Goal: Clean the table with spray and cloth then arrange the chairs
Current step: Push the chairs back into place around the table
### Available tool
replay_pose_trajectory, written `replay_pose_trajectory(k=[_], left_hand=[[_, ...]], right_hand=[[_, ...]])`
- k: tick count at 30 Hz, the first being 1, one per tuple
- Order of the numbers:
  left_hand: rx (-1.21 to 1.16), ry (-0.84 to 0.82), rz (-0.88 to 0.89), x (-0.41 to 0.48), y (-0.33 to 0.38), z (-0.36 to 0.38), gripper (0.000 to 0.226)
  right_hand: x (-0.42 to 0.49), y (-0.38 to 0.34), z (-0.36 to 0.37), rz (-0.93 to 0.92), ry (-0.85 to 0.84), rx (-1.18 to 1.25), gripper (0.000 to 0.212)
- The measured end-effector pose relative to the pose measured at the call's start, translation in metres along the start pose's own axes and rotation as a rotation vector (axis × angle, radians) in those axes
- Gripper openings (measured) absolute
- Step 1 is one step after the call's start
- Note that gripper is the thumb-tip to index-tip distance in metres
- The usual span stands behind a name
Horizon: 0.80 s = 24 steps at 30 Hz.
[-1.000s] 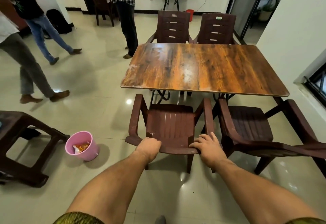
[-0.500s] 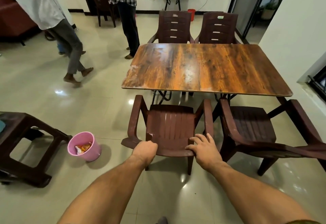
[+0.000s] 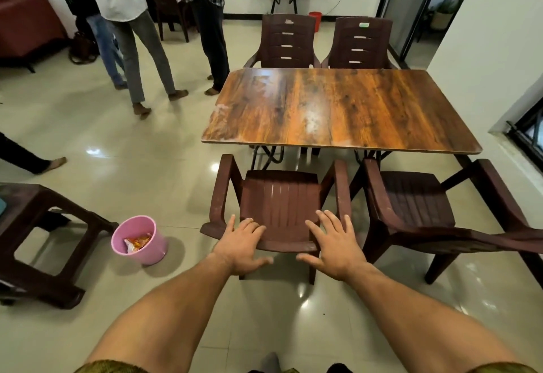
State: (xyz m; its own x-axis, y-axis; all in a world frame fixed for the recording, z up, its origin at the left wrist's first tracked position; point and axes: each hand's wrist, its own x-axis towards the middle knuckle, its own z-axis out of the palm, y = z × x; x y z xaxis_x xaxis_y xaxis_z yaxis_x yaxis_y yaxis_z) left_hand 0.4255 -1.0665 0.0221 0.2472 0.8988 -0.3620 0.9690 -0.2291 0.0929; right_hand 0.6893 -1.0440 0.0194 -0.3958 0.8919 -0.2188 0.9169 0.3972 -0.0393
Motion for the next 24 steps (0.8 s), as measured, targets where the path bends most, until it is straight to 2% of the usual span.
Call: replay_pose_trajectory(k=[3,6,10,13,18,24], left_hand=[[-0.034,0.106,-0.051,-0.002,0.005,0.011,0.092],[-0.05,0.109,-0.056,0.0,0.004,0.011,0.094],[-0.089,0.145,-0.066,0.012,0.011,-0.004,0.091],[-0.087,0.175,0.002,0.035,0.039,-0.02,0.087],[-0.051,0.179,0.174,0.083,0.111,-0.037,0.083],[-0.023,0.161,0.317,0.145,0.232,-0.046,0.084]], right_hand=[[-0.006,-0.002,0.004,0.023,0.023,0.01,0.086],[-0.006,-0.004,0.005,0.041,0.016,0.028,0.082],[-0.005,0.003,0.003,0.035,0.041,0.097,0.076],[-0.006,0.023,-0.003,0.08,0.084,0.125,0.077],[-0.013,0.091,-0.01,0.199,0.161,0.116,0.08],[-0.046,0.218,-0.012,0.305,0.122,0.085,0.074]])
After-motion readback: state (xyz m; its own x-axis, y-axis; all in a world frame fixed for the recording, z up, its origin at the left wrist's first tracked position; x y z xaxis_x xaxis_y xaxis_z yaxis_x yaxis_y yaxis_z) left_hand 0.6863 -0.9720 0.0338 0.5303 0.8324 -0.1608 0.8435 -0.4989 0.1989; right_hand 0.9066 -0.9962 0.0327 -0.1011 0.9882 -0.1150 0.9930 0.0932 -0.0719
